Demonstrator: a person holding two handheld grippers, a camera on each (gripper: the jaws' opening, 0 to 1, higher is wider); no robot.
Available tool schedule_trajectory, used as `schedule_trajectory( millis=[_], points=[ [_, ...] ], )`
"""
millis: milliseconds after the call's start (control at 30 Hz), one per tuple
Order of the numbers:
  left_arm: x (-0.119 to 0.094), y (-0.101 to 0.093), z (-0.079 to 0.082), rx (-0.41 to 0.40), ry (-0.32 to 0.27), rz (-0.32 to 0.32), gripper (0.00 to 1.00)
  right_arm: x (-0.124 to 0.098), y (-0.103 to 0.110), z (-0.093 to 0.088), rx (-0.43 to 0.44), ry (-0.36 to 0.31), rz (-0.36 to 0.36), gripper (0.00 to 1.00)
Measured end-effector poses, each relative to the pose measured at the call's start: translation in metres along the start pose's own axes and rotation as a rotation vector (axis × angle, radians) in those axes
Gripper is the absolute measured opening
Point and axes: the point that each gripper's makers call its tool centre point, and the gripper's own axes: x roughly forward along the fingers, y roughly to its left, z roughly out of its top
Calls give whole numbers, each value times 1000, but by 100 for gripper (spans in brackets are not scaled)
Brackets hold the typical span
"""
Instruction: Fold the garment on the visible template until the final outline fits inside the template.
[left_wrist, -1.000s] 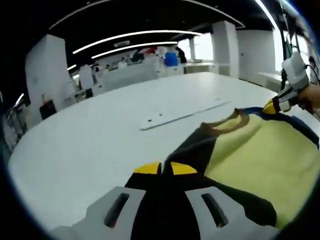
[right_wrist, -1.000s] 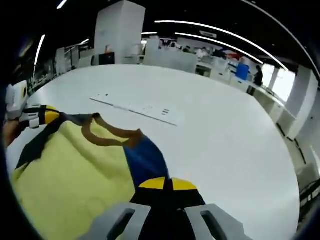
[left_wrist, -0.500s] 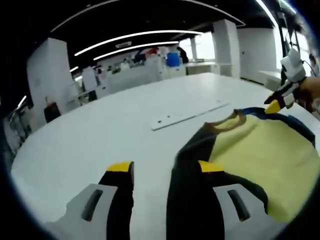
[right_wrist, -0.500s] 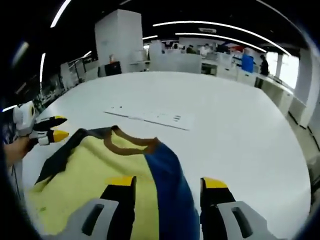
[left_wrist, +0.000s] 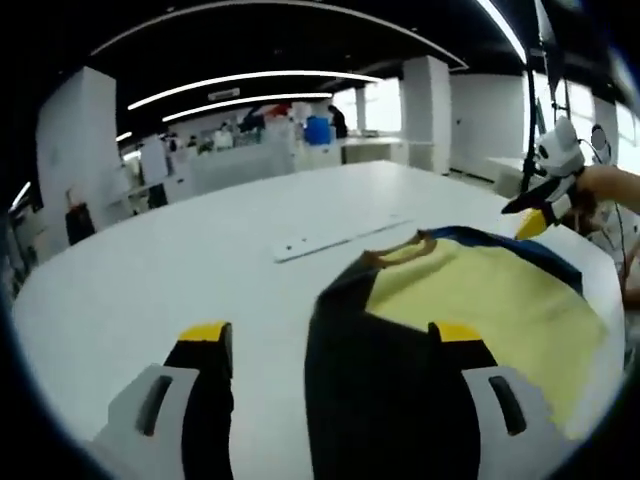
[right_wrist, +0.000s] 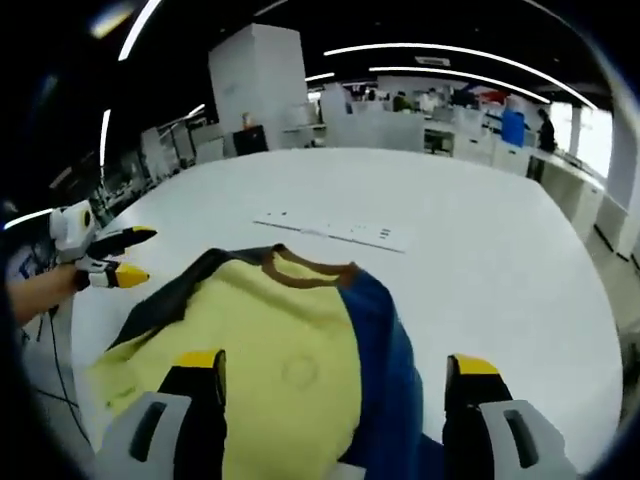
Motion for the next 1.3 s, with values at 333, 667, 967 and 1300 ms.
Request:
schedule_trajectory(
  millis=[333,667,967,1300],
  points=[
    [-36,-12,-11,20,12,-34,81,-40,3,-28,-1,15,-6,90],
    [-66,-17,-32,11,48,-18,77,-71,11,-50,46,3,-4,86],
    [-88,-20,-65,-38,92,11,73,-89,12,-74,93,6,-20,83],
    [-99,-37,-98,-96,162,10,64,-101,11,-110,103,30,-87,68]
  ],
)
